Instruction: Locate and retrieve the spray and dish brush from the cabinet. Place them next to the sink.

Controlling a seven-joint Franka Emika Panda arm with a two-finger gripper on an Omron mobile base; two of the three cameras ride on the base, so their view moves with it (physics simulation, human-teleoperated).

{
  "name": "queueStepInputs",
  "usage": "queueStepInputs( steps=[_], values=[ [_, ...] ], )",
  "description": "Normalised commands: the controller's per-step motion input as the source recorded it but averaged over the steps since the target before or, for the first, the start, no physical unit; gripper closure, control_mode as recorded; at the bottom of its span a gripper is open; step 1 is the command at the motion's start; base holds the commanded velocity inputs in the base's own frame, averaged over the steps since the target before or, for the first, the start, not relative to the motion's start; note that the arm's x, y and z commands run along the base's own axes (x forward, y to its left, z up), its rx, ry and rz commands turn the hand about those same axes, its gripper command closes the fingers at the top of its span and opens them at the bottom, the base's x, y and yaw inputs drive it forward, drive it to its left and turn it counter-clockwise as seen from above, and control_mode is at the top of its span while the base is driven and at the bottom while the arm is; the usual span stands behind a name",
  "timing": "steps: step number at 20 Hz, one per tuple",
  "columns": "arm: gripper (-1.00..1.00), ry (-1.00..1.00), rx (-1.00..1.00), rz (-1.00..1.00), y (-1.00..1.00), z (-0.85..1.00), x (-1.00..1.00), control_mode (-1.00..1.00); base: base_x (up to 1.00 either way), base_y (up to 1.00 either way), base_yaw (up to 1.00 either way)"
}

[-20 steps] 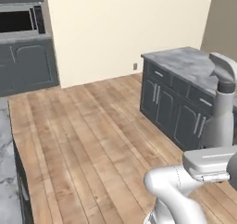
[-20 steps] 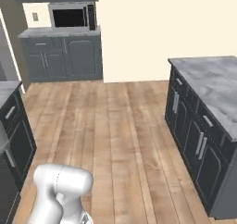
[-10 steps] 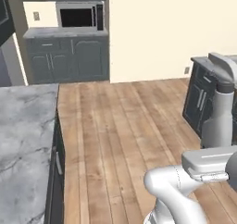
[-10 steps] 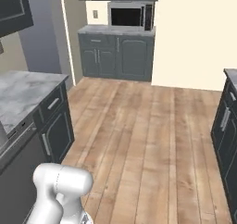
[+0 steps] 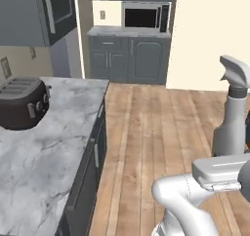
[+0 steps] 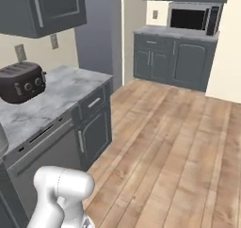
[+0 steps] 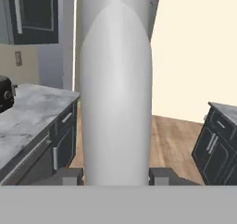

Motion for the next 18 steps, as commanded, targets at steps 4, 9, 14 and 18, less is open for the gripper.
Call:
queueStepInputs(
  steps=[4,9,14,18],
  values=[
    [1.0,0.0,0.0,0.0,0.0,0.0,0.0,1.0,0.22,0.01,0.5],
    [1.0,0.0,0.0,0.0,0.0,0.0,0.0,1.0,0.18,0.07,0.46],
    [1.0,0.0,0.0,0.0,0.0,0.0,0.0,1.0,0.08,0.1,0.5],
    [1.0,0.0,0.0,0.0,0.0,0.0,0.0,1.0,0.03,0.07,0.5]
  ],
)
